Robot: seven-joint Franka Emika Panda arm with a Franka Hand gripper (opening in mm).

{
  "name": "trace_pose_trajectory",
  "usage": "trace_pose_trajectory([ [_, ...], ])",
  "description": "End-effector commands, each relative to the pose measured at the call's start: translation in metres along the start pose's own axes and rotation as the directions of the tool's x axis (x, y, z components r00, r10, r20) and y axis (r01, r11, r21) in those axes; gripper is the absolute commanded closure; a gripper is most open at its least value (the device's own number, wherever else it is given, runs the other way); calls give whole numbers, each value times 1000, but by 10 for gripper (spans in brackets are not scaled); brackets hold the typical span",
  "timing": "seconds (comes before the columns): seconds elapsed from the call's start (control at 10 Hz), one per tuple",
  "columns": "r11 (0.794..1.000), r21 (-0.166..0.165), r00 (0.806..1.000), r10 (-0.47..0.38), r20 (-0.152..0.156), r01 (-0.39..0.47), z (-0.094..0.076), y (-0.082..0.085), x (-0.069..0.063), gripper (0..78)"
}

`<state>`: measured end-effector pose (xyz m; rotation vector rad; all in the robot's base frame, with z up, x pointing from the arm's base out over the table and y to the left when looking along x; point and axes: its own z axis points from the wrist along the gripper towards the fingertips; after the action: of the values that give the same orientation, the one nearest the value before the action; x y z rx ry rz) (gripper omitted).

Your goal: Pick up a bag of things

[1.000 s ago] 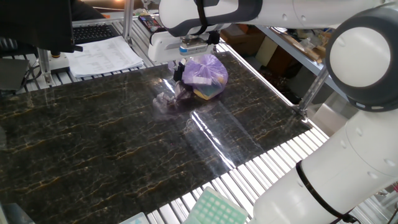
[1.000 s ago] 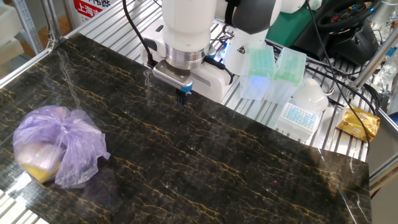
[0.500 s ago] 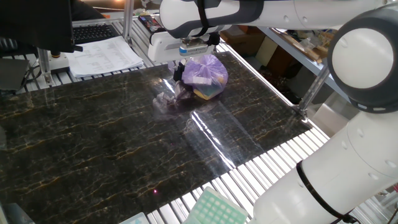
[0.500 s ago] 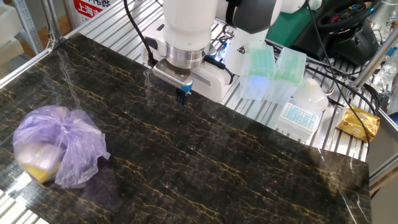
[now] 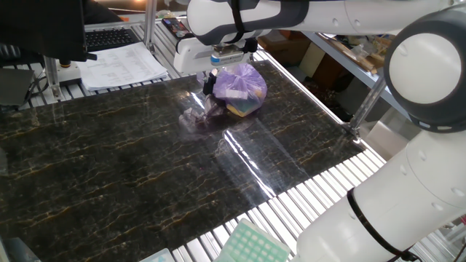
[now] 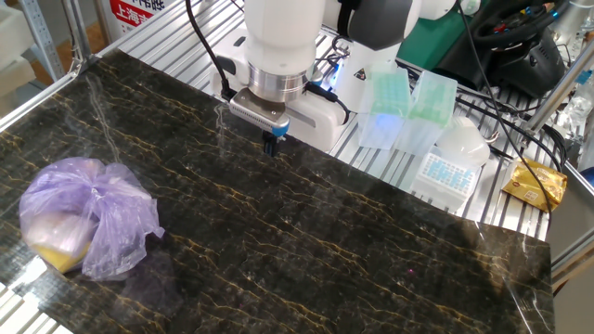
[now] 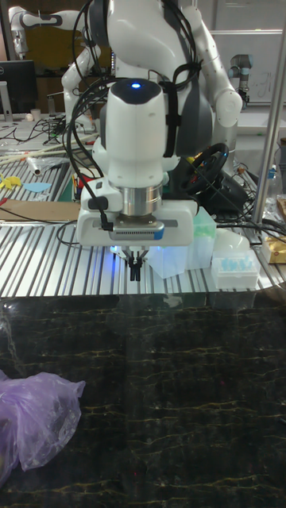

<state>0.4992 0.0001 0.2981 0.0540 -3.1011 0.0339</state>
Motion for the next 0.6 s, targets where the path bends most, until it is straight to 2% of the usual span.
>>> trace_pose_trajectory([
  [0.1, 1000, 0, 1000, -4, 6, 4, -1, 0, 0, 776],
  [0.6, 1000, 0, 1000, 15, 10, -15, -1, 0, 0, 776],
])
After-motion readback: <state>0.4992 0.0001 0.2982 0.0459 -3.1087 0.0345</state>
